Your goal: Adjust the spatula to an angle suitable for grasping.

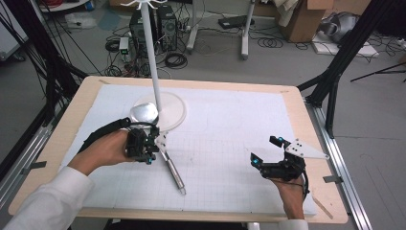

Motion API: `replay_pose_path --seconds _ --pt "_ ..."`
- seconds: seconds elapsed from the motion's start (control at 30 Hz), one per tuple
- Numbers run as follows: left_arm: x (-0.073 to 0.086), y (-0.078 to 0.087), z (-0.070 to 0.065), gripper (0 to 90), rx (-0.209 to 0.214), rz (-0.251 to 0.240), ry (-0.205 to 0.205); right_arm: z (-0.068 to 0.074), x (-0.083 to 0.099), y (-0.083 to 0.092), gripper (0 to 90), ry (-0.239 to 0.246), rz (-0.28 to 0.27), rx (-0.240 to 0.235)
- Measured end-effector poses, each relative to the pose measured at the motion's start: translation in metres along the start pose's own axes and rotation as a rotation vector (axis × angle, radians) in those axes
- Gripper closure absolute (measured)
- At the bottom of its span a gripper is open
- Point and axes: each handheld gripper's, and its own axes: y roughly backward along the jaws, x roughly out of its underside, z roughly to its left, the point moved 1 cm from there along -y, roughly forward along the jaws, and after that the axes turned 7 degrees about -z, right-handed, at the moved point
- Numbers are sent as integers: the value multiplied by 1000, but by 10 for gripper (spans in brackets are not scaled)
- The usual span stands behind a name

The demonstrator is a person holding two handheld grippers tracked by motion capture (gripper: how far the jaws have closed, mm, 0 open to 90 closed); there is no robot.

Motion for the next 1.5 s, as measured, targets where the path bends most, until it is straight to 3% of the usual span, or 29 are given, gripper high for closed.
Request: replay_pose_path --seconds 0.17,0.73,0.93,1.2,1.5 --pt "0 12 7 895 -28 -35 13 0 0 -1 4 1 3 -4" --pt "3 29 39 895 -111 -143 152 1 0 -3 4 4 4 -7" --pt "2 26 49 896 -114 -128 172 1 0 -3 4 0 5 -6" --pt "1 27 62 896 -122 -157 232 0 1 -4 4 7 5 -11" --pt "1 20 75 896 -169 -139 302 0 0 -3 4 0 0 -3"
